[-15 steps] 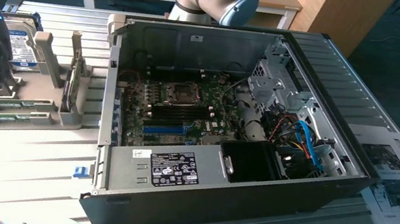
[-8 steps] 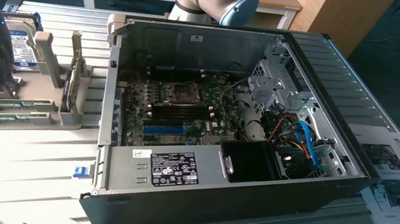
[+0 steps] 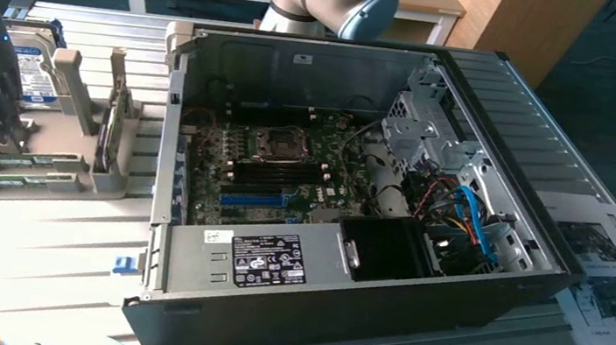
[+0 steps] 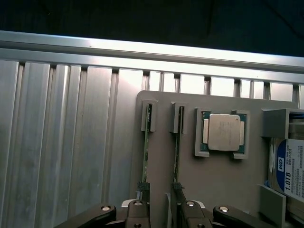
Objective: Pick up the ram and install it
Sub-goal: 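Pick up the ram and move it above insertion slot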
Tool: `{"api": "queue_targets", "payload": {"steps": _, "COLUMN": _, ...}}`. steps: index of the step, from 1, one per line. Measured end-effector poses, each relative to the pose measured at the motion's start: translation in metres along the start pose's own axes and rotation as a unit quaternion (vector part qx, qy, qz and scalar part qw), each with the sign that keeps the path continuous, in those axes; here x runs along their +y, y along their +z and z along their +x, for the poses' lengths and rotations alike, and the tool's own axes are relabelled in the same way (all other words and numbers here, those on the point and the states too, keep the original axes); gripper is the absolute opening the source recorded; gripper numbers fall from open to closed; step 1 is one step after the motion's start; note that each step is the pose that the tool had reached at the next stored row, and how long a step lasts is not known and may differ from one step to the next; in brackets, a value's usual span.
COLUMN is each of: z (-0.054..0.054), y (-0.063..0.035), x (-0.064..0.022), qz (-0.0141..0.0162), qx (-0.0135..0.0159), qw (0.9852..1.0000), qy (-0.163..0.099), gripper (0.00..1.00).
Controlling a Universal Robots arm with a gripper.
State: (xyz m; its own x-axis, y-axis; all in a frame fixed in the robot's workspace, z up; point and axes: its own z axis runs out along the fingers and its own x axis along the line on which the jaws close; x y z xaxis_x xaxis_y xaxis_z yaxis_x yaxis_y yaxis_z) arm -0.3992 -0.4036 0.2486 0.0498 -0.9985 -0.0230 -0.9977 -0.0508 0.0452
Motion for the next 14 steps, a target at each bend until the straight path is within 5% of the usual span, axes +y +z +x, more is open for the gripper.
{"api": "queue_targets", "payload": {"steps": 14, "z": 0.0048, "y": -0.0001, "x": -0.0023, "qz": 0.0, "qx": 0.0, "qw": 1.0, "qy": 0.0, "gripper": 0.31}}
